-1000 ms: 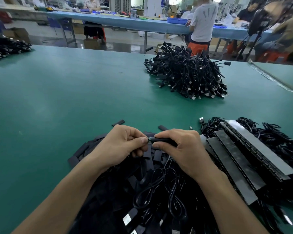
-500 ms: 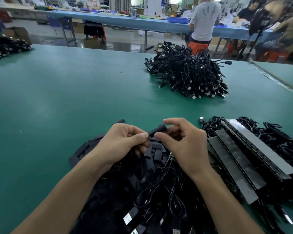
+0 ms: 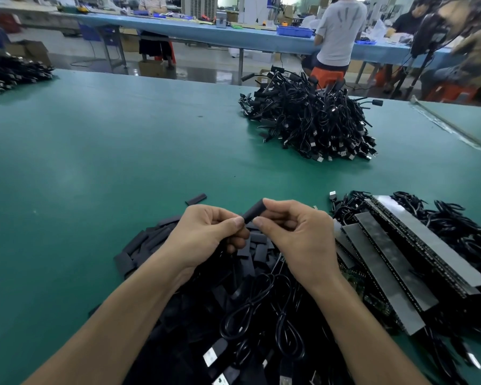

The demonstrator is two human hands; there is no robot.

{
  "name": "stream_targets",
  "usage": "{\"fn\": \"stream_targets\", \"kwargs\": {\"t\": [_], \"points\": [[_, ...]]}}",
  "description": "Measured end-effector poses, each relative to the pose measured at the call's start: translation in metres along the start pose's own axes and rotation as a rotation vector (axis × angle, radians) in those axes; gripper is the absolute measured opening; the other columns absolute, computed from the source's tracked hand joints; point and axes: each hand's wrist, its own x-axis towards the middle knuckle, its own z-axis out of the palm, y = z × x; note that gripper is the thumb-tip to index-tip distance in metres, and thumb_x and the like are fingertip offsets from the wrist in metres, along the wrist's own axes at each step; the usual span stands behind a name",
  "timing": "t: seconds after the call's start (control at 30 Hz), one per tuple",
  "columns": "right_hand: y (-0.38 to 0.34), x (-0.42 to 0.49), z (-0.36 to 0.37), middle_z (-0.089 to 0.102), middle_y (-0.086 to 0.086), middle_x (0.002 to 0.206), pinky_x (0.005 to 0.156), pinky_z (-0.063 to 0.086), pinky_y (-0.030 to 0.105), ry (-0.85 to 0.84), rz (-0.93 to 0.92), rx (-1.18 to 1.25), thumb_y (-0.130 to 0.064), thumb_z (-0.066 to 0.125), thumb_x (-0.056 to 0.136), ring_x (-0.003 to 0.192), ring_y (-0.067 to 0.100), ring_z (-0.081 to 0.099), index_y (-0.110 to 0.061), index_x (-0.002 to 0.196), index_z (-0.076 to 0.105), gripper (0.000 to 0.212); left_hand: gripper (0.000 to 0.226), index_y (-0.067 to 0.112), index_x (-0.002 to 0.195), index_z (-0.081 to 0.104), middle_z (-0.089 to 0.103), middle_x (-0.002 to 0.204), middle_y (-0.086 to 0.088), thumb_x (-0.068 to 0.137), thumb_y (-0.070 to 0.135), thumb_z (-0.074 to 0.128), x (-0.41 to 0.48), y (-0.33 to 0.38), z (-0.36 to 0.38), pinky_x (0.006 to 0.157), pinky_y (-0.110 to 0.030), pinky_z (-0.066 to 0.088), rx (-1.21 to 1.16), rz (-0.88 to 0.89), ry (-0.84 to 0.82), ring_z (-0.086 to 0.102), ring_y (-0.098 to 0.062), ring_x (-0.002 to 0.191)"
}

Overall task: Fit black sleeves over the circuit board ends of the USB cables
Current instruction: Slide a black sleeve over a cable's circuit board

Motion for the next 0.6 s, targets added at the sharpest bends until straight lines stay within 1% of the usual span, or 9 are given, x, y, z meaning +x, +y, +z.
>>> {"fn": "stream_targets", "kwargs": {"t": [0.07,0.13,0.2,0.3,0.37,0.43,0.47,0.53,0.6], "points": [[-0.001,0.001,0.0,0.076,-0.013,0.082,0.074,0.057,0.018,-0.002,0.012,-0.007,-0.005,0.085,0.074,0.076,0.004,0.073,-0.025,0.099,0.073,0.034,0.018,0.002,0.079,0.069,0.072,0.066,-0.007,0.095,0.005,0.062,0.001,-0.002,0.0,0.05,-0.017,0.05,-0.002,-0.001,0.0,0.065,-0.009,0.053],[-0.001,0.001,-0.001,0.075,-0.014,0.08,0.07,0.056,0.016,-0.003,0.028,0.0,-0.007,0.085,0.075,0.074,0.004,0.073,-0.03,0.092,0.07,0.032,0.017,0.002,0.079,0.069,0.073,0.068,-0.008,0.095,0.006,0.063,0.001,-0.004,0.0,0.051,-0.017,0.051,-0.008,-0.002,-0.001,0.066,-0.01,0.055],[-0.001,0.001,-0.002,0.075,-0.011,0.077,0.065,0.054,0.017,-0.006,0.057,0.01,-0.011,0.082,0.079,0.07,0.007,0.073,-0.032,0.086,0.066,0.028,0.015,0.003,0.08,0.07,0.073,0.069,-0.009,0.094,0.006,0.064,0.001,-0.005,-0.001,0.051,-0.018,0.051,-0.011,0.003,-0.011,0.066,-0.011,0.056],[-0.002,0.002,-0.003,0.074,0.0,0.072,0.06,0.055,0.027,-0.006,0.102,0.065,-0.01,0.075,0.085,0.065,0.017,0.073,-0.026,0.087,0.059,0.023,0.011,0.006,0.081,0.07,0.075,0.072,-0.011,0.092,0.007,0.067,0.001,-0.004,-0.001,0.054,-0.019,0.052,0.017,0.073,-0.032,0.068,-0.013,0.06],[-0.005,0.005,-0.005,0.074,0.005,0.071,0.061,0.055,0.031,0.01,0.115,0.136,-0.006,0.072,0.087,0.065,0.021,0.072,-0.022,0.091,0.058,0.022,0.007,0.011,0.083,0.071,0.076,0.075,-0.009,0.09,0.011,0.071,0.001,-0.002,-0.002,0.06,-0.021,0.054,0.111,0.172,-0.029,0.07,-0.015,0.065],[-0.008,0.007,-0.009,0.075,0.007,0.072,0.061,0.055,0.026,0.039,0.102,0.216,-0.005,0.07,0.089,0.065,0.02,0.072,-0.02,0.097,0.061,0.019,0.004,0.019,0.084,0.072,0.076,0.077,-0.005,0.088,0.021,0.074,0.0,0.0,-0.005,0.067,-0.025,0.055,0.291,0.283,-0.028,0.07,-0.014,0.07],[-0.011,0.008,-0.011,0.075,0.008,0.074,0.061,0.055,0.023,0.061,0.095,0.259,-0.005,0.069,0.089,0.065,0.018,0.072,-0.019,0.1,0.064,0.019,0.007,0.022,0.083,0.072,0.075,0.076,-0.002,0.088,0.027,0.075,0.0,0.001,-0.006,0.068,-0.025,0.054,0.393,0.331,-0.037,0.068,-0.012,0.069],[-0.015,0.01,-0.014,0.075,0.01,0.075,0.06,0.054,0.021,0.112,0.097,0.342,-0.004,0.069,0.09,0.067,0.019,0.072,-0.018,0.1,0.067,0.017,0.016,0.025,0.079,0.07,0.071,0.069,-0.003,0.09,0.038,0.069,-0.002,0.003,-0.007,0.06,-0.027,0.049,0.556,0.402,-0.063,0.06,-0.01,0.058],[-0.018,0.012,-0.017,0.075,0.011,0.075,0.061,0.055,0.022,0.135,0.121,0.35,-0.005,0.068,0.09,0.069,0.023,0.074,-0.017,0.101,0.068,0.016,0.024,0.024,0.076,0.068,0.066,0.059,-0.003,0.092,0.041,0.063,-0.003,0.005,-0.008,0.053,-0.029,0.046,0.594,0.433,-0.05,0.056,-0.014,0.05]]}}
